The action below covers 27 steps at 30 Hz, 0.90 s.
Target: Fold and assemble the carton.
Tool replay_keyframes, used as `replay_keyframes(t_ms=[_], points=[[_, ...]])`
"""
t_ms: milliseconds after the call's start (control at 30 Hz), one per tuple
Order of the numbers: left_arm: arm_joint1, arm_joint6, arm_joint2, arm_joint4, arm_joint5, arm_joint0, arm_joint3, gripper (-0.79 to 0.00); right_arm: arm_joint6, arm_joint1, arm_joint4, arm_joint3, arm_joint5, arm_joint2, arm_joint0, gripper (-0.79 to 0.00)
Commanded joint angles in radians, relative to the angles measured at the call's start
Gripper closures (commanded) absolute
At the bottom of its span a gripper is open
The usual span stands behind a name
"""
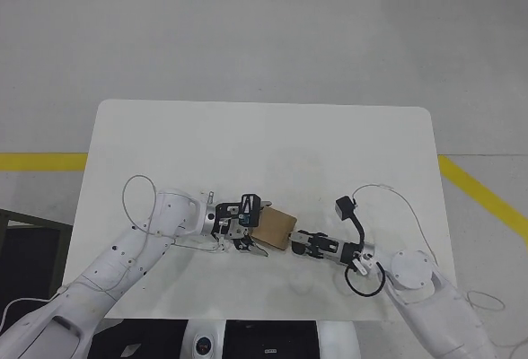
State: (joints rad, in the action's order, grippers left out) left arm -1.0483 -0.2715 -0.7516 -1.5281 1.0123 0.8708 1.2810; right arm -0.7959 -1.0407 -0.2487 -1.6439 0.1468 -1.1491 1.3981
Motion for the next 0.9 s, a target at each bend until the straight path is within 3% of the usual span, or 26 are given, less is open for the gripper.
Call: replay_keyframes(t_ms=[0, 867], points=[[0.0, 0.001, 0.001, 0.001, 0.0, 0.0, -0.001, -0.785, 0.002, 0.002, -0.003, -0.002, 0.002, -0.009, 0.01, -0.305], [0.004, 0.009, -0.002, 0.005, 0.0, 0.002, -0.001, -0.785, -0.02, 0.004, 0.009, -0.015, 0.002, -0.024, 0.015, -0.336]])
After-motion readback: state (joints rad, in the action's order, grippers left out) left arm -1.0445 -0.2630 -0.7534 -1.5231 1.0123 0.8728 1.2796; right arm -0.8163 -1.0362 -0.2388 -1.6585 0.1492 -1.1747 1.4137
